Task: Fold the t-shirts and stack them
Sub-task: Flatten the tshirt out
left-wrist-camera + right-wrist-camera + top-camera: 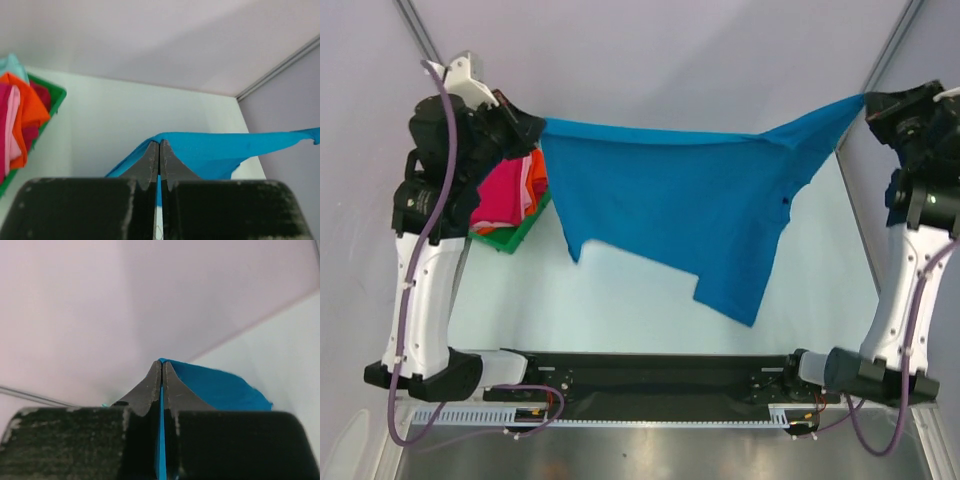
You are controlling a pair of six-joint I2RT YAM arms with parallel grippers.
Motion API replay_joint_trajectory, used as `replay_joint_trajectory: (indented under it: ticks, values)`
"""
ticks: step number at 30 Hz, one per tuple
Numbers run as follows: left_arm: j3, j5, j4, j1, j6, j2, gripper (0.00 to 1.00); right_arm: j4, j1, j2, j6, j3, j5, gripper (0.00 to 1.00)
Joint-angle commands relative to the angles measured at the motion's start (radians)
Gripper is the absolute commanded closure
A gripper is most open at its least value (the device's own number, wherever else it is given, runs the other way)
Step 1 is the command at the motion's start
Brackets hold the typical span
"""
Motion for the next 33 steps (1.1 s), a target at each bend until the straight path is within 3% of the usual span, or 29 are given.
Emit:
replay_joint_trajectory:
  ticks: [1,4,9,20,22,26,28,33]
  values:
    - [0.105,0.058,0.101,0.009,0.107,-0.062,1.0,0.242,-0.013,-0.192,-0.018,0.002,0.019,1.0]
    - [0.165,0.081,0.112,0.009,0.153,-0.112,1.0,0.291,-0.013,-0.304,-0.04,-0.015,0.059,1.0]
    - [0.212,0.003,0.127,0.009,0.197,-0.244,1.0,0.369,-0.013,-0.456,-0.049,-0.015,0.11,1.0]
    - [0.346,-0.009,0.127,0.007,0.17,-0.293,1.0,0.404,0.017,-0.516,-0.094,0.057,0.146,1.0]
    - [0.294,-0.044,0.162,0.007,0.171,-0.298,1.0,0.421,0.019,-0.504,-0.092,0.037,0.139,1.0]
    - [0.015,-0.097,0.297,0.007,0.165,-0.356,1.0,0.453,0.031,-0.483,-0.104,-0.074,0.125,1.0]
    - [-0.049,-0.112,0.349,0.007,0.174,-0.348,1.0,0.473,0.034,-0.469,-0.104,-0.165,0.12,1.0]
    - [-0.321,-0.106,0.474,0.009,0.2,-0.232,1.0,0.581,0.036,-0.388,-0.1,-0.37,0.084,1.0]
